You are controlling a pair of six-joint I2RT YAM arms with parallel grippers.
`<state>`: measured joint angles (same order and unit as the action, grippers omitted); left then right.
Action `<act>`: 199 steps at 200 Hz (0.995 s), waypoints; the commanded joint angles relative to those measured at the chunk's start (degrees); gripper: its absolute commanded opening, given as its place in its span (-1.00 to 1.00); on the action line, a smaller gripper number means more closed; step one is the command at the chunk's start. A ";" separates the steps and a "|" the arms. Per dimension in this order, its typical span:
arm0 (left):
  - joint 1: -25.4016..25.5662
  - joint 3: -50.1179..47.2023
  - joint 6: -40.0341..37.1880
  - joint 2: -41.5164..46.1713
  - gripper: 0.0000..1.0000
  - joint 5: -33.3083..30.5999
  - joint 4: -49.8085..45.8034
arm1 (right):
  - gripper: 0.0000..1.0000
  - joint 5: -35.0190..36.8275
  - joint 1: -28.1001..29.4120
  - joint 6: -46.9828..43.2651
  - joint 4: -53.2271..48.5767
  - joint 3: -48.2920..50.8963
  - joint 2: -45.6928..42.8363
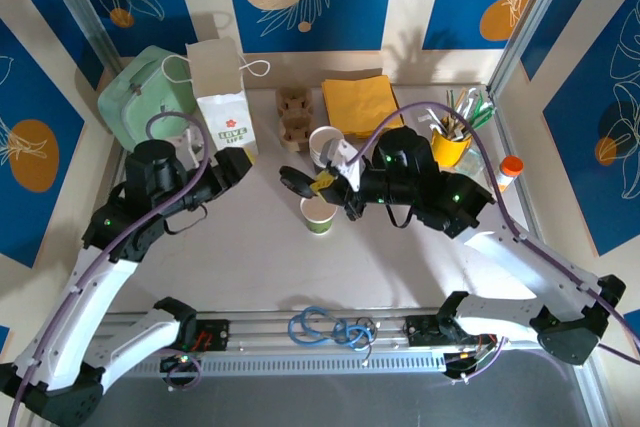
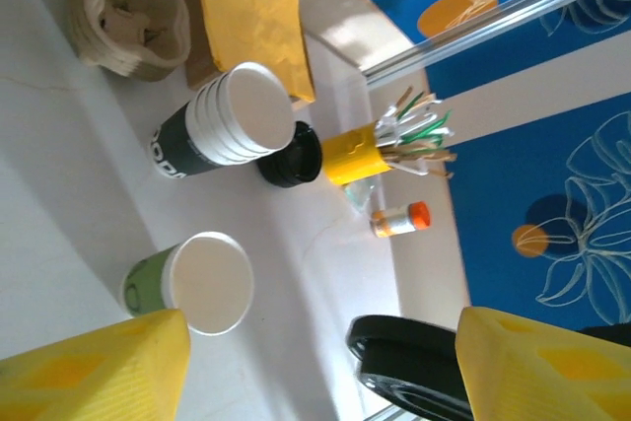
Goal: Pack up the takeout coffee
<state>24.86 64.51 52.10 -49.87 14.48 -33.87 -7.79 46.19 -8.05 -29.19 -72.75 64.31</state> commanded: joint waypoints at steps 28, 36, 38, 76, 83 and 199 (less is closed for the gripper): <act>-0.12 -9.83 -8.67 -0.71 0.41 0.04 7.11 | -1.00 -13.67 -8.46 33.49 -1.70 0.15 1.16; -0.08 -11.70 -9.17 -0.91 0.42 -0.10 8.95 | -1.00 -15.54 -9.48 36.49 -1.34 1.18 1.38; -0.08 -12.18 -9.24 -0.93 0.42 -0.01 9.51 | -1.00 -16.15 -9.75 37.07 -1.16 1.53 1.42; -0.08 -18.61 -7.36 -1.75 0.41 0.98 17.50 | -1.00 -21.51 -15.70 49.42 5.39 9.94 1.32; -0.07 -19.24 -6.82 -1.91 0.41 1.30 18.54 | -1.00 -22.38 -16.75 51.38 6.94 11.66 1.26; -0.08 -22.05 -4.19 -3.88 0.38 2.35 23.89 | -1.00 -22.64 -22.62 60.71 25.56 29.02 1.76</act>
<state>24.86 43.20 46.92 -53.28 15.11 -12.80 -29.82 23.92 51.75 -7.42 -44.60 66.11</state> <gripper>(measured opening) 0.693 0.043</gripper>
